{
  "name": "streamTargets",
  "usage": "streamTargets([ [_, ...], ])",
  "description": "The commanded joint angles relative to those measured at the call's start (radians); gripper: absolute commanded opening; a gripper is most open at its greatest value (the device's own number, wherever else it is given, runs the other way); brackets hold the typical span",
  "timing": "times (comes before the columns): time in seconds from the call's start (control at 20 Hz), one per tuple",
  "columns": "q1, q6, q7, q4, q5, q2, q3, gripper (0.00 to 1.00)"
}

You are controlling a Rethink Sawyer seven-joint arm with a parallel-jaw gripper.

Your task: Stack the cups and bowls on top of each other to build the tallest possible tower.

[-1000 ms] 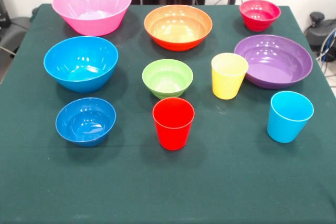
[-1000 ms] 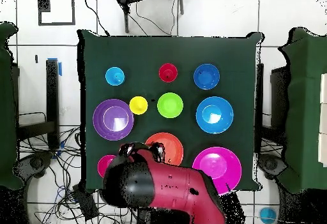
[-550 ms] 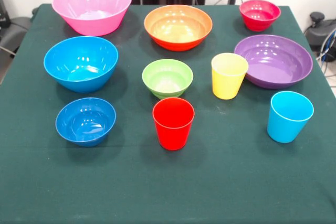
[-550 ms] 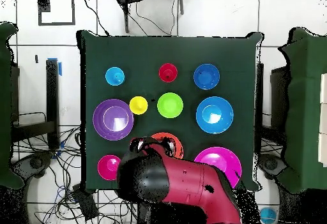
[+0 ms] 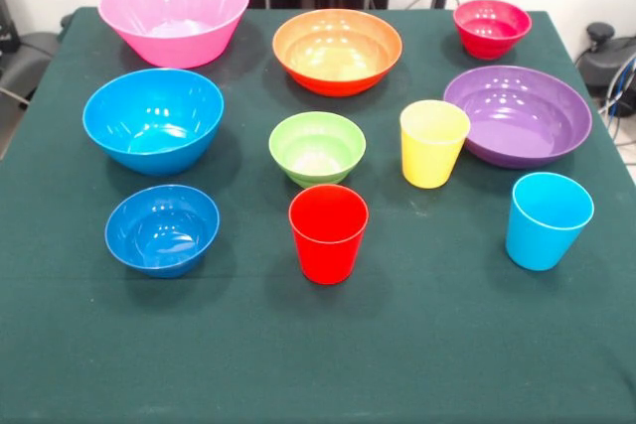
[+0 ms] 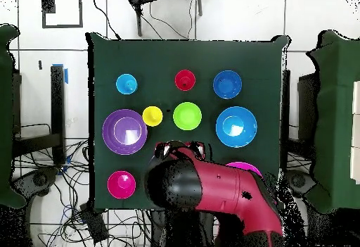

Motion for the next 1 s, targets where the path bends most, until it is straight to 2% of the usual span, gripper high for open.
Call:
streamTargets([
  [0.05, -0.041, 0.034, -0.19, -0.025, -0.083, 0.086, 0.135, 1.0],
  [0.45, -0.084, 0.073, -0.17, -0.097, -0.121, 0.13, 0.187, 1.0],
  [1.0, -0.158, 0.102, -0.193, -0.162, -0.178, 0.18, 0.254, 1.0],
])
